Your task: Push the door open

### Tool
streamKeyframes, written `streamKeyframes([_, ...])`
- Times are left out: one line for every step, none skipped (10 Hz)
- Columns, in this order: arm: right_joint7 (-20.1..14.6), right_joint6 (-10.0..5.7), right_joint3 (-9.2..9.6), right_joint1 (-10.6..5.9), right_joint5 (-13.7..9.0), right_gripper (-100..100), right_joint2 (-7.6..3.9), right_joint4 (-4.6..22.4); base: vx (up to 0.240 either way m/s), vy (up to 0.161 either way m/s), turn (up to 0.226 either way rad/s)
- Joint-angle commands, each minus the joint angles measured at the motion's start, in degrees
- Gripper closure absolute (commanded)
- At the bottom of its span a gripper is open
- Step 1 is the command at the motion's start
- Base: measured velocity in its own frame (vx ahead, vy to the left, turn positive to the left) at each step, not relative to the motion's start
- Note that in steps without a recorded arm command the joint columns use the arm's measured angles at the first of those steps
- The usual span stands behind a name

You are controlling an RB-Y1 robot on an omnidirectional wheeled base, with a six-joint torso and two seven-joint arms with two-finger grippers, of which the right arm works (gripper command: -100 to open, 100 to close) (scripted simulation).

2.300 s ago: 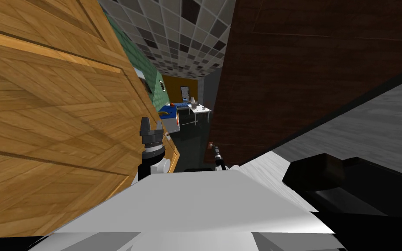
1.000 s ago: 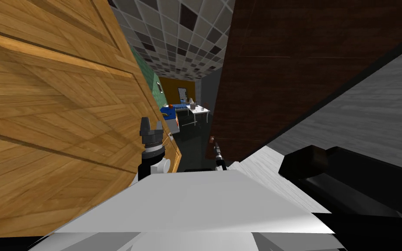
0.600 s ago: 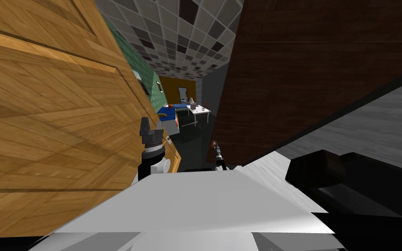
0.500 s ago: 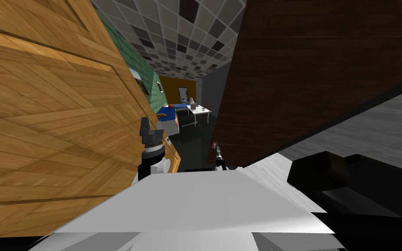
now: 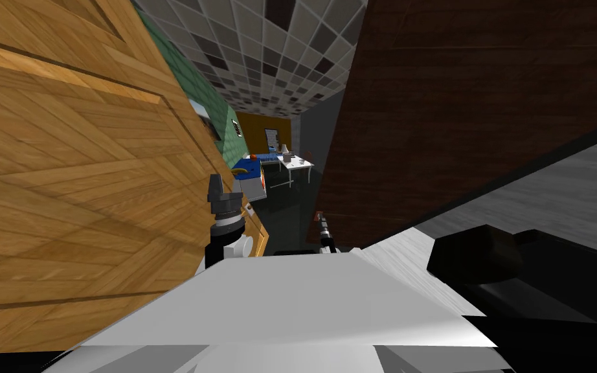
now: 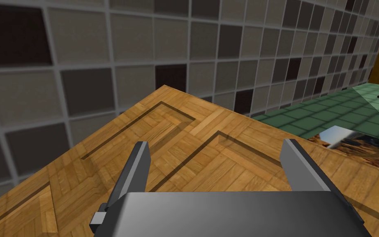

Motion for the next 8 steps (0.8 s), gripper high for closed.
streamKeyframes([0.0, -0.1, -0.03, -0.02, 0.0, 100, 0.0, -0.1, -0.008, 0.001, -0.002])
streamKeyframes([0.0, -0.1, -0.03, -0.02, 0.0, 100, 0.0, -0.1, 0.0, 0.0, 0.0])
streamKeyframes([0.3, 0.08, -0.63, 0.04, -0.3, 100, -0.68, 0.0, 0.1, -0.001, -0.065])
streamKeyframes([0.4, 0.09, -0.89, 0.02, -0.5, 100, -0.91, 0.0, 0.175, -0.002, -0.07])
streamKeyframes([0.6, 0.11, -1.2, 0.0, -0.6, 100, -1.16, 0.0, 0.191, 0.002, -0.032])
streamKeyframes([0.8, 0.14, -1.72, -0.03, -0.9, 100, -1.51, 0.0, 0.206, -0.002, -0.087])
streamKeyframes([1.0, 0.16, -2.1, -0.05, -1.1, 100, -1.74, 0.0, 0.211, 0.007, -0.099])
streamKeyframes([1.3, 0.19, -2.73, -0.09, -1.4, 100, -2.05, -0.1, 0.215, -0.015, -0.138])
